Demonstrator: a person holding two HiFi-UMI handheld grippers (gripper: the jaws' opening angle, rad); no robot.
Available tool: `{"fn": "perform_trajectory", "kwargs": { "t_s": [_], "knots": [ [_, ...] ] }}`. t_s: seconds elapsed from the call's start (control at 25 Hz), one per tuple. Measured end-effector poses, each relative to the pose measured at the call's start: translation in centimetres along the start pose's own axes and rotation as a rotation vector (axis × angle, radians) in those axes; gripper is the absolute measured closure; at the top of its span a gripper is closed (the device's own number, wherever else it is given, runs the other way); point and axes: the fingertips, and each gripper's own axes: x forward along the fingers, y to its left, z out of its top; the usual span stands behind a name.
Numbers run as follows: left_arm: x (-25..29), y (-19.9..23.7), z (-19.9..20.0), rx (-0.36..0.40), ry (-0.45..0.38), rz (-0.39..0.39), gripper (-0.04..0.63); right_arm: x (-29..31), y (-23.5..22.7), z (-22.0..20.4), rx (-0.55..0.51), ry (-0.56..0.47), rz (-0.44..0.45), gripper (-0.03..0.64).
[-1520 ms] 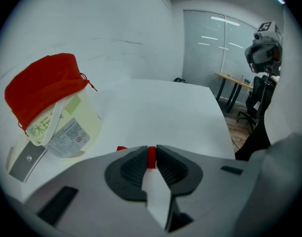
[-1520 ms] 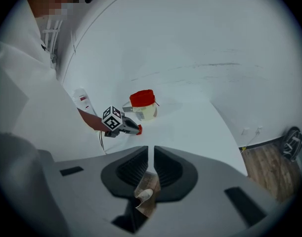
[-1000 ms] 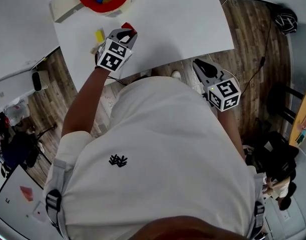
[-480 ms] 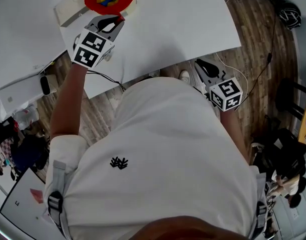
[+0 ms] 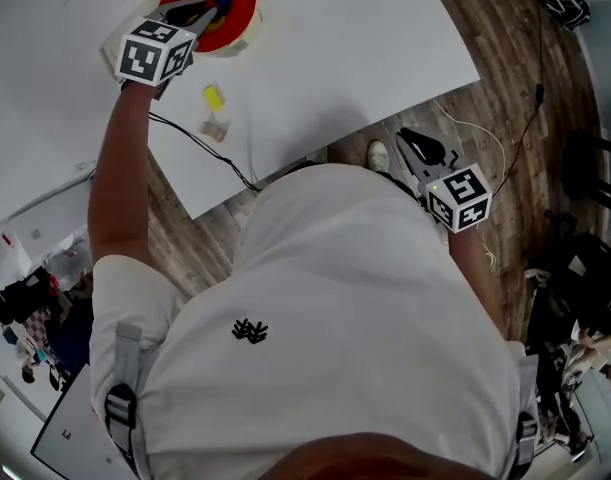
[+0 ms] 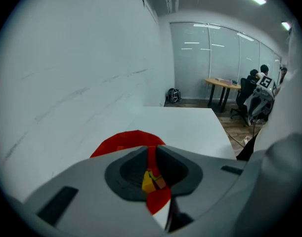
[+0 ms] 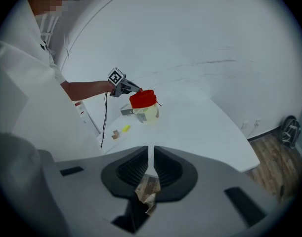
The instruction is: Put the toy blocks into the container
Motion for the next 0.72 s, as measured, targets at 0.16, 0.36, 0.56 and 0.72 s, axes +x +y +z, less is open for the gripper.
{"fn": "perform_trajectory", "kwargs": {
  "t_s": [0.16, 0.36, 0.56, 0.72],
  "knots": [
    [2.6, 1.9, -0.8, -0.030, 0.046, -0.024, 0.535, -1.1, -0.1, -0.8, 0.027, 0.004, -0.041, 0.580],
    [5.6, 3.1, -2.1, -0.034, 0.119, -0.046, 0.535, -2.3, -0.3, -1.4, 0.058, 0.002, -0.087, 0.580],
    [7.8, 4.1, -3.8, -0.040, 0.209, -0.062, 0.535, -3.6, -0.2, -1.9, 0.093, -0.008, -0.126, 0.581],
    [8.1, 4.4, -3.8, -0.060, 0.258, -0.078, 0.534, -4.6, -0.2, -2.5, 0.114, -0.004, -0.152, 0.580]
  ]
}}
